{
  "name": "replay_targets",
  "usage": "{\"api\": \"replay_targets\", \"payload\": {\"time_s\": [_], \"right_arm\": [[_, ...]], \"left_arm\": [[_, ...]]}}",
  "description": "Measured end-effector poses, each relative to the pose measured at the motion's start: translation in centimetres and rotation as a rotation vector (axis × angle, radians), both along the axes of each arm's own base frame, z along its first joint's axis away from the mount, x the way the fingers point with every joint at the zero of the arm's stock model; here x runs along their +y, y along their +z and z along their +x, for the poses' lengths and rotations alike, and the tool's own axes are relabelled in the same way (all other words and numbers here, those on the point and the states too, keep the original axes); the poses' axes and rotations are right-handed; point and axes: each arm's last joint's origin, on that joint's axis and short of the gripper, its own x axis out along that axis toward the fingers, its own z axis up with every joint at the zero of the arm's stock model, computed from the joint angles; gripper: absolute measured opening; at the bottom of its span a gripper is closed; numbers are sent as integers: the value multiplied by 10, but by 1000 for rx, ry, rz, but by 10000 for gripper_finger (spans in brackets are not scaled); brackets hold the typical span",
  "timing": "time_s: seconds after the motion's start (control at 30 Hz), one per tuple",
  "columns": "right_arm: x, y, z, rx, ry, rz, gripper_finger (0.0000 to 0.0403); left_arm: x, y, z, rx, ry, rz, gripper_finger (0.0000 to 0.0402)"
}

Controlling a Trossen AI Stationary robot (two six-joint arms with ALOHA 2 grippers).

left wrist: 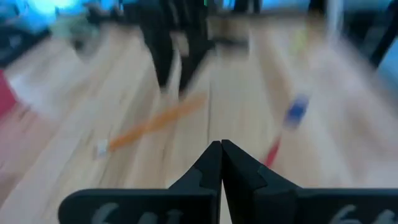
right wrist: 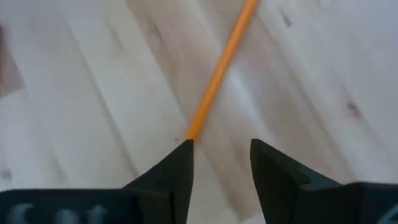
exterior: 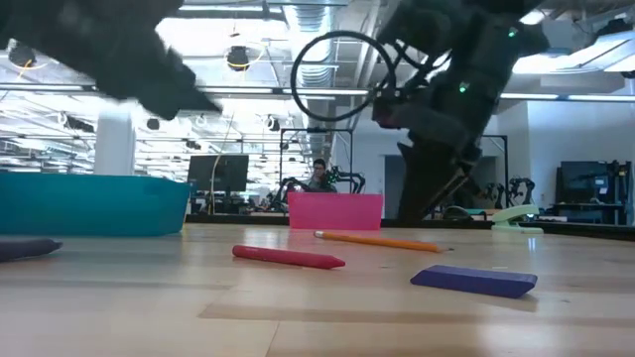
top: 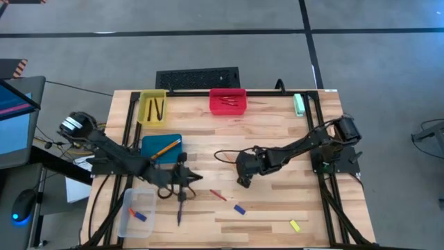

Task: Sort crayons/erasers/pens/pencils in bins
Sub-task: Put the yellow pencil into the blue bin

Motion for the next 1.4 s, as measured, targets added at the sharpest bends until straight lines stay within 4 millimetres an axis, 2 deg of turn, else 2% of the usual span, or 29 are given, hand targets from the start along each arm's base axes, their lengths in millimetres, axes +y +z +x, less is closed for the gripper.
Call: {"api": "replay_targets", "payload": {"time_s": [0.07,0.2,1.0,1.23,1.4], "right_arm": [[6,-4,-1,17,-18,13,158],[11,-6,-5,38,-33,38,155],[21,-6,-7,21,-95,101,151],[23,-6,-7,2,-111,70,149],[27,5,1,-32,-116,72,153]], "left_arm": [[6,7,-3,-119,-11,-80,0],[14,15,-7,-215,1,-139,0],[31,15,-1,-223,109,-190,0],[31,14,-1,-218,108,-188,0],[31,14,-1,-218,109,-187,0]]}}
